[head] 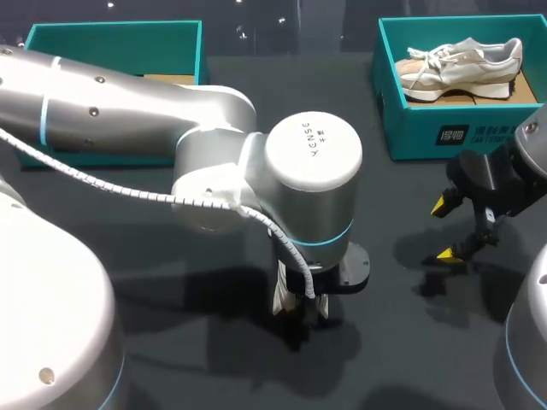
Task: Take the shoe out of the shoebox, open the shoe tongue, remove and reinsert the insole, then place the shoe into the shoebox
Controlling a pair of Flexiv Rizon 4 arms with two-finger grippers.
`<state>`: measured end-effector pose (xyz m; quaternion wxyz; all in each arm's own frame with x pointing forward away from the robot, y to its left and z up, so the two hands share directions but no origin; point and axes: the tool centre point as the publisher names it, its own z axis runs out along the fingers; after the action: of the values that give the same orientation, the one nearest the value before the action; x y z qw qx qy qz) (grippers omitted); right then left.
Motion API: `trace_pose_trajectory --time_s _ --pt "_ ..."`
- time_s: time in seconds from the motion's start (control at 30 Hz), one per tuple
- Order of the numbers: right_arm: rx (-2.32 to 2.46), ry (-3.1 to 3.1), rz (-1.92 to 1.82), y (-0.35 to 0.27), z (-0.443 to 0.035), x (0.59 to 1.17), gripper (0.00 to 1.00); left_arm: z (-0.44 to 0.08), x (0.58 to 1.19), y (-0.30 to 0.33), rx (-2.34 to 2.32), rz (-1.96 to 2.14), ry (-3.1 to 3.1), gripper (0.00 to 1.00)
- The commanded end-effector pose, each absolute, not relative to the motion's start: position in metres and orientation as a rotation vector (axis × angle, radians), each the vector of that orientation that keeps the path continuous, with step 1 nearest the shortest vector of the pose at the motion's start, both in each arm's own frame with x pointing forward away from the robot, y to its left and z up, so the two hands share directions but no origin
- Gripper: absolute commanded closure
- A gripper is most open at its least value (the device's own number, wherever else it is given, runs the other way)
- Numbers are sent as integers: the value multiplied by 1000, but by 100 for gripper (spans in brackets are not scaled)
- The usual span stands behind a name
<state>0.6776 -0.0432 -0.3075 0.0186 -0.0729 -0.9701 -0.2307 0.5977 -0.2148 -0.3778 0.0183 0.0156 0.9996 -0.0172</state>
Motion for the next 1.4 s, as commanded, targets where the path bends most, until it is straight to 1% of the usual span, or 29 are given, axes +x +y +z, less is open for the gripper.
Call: trace_pose_trajectory --time_s 0.03,0.33,0.37,0.47,0.5,0.53,0.57,0.6,0.8,0.97,1.13,1.37,1.4 --pt "-229 -3016 -712 -43 -307 676 0 -383 596 -216 48 -55 3104 41" --pt "-229 -3016 -712 -43 -307 676 0 -387 595 -214 38 -30 3107 43" --pt "-229 -3016 -712 -43 -307 676 0 -388 595 -214 38 -26 3108 50" --pt "-229 -3016 -712 -43 -307 676 0 -389 596 -213 34 -23 3112 63" --pt "-229 -3016 -712 -43 -307 676 0 -389 597 -213 32 -21 3116 69" --pt "-229 -3016 -712 -43 -307 676 0 -389 597 -213 31 -20 3120 84" --pt "-229 -3016 -712 -43 -307 676 0 -389 598 -213 32 -21 3126 96" --pt "-229 -3016 -712 -43 -307 676 0 -390 598 -212 38 -21 3135 100" --pt "-229 -3016 -712 -43 -307 676 0 -385 600 -208 51 -48 3172 100" --pt "-229 -3016 -712 -43 -307 676 0 -365 612 -199 28 -56 3204 100" --pt "-229 -3016 -712 -43 -307 676 0 -329 637 -181 -15 -34 3200 100" --pt "-229 -3016 -712 -43 -307 676 0 -259 672 -160 -30 4 3137 100" --pt "-229 -3016 -712 -43 -307 676 0 -259 672 -160 -30 4 3137 100"
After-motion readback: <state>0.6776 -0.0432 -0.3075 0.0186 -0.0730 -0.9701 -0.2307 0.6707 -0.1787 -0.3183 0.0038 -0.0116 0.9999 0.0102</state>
